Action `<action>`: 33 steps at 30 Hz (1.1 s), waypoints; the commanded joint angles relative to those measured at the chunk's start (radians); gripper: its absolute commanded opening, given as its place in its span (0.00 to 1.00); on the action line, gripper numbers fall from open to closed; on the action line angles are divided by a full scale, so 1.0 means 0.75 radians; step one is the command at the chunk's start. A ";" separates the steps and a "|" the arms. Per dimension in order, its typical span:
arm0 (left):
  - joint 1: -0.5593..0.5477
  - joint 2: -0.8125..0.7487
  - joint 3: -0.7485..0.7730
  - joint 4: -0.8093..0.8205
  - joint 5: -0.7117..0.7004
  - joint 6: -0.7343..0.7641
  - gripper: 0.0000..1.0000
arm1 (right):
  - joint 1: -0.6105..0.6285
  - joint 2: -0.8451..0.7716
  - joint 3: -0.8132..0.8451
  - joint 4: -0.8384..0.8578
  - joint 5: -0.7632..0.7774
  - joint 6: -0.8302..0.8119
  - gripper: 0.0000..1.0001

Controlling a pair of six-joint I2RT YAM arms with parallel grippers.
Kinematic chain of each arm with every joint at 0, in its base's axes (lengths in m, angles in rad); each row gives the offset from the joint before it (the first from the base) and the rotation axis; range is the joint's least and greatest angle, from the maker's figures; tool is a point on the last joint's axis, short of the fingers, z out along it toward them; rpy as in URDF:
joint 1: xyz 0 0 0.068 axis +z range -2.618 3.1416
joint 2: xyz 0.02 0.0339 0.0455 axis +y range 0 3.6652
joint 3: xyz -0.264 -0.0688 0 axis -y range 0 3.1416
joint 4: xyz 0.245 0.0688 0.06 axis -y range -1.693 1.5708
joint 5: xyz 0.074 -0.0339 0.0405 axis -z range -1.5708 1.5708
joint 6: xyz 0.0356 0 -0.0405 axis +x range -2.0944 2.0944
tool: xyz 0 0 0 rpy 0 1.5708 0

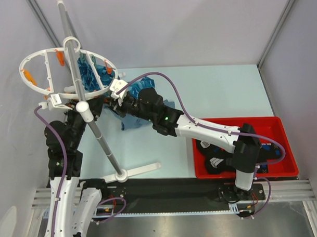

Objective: Clip the socks to the hanger
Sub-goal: Open the clamp at the hanger.

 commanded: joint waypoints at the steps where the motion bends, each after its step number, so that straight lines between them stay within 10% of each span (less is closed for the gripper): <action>1: -0.005 -0.003 0.045 0.042 0.001 0.025 0.10 | 0.008 -0.063 0.023 -0.005 0.029 -0.017 0.07; 12: -0.005 -0.013 0.037 0.030 -0.026 0.031 0.00 | -0.006 -0.103 -0.018 -0.007 0.038 -0.005 0.57; 33: -0.005 -0.009 0.043 -0.019 -0.044 -0.022 0.00 | -0.160 -0.245 -0.200 0.068 -0.273 0.055 0.65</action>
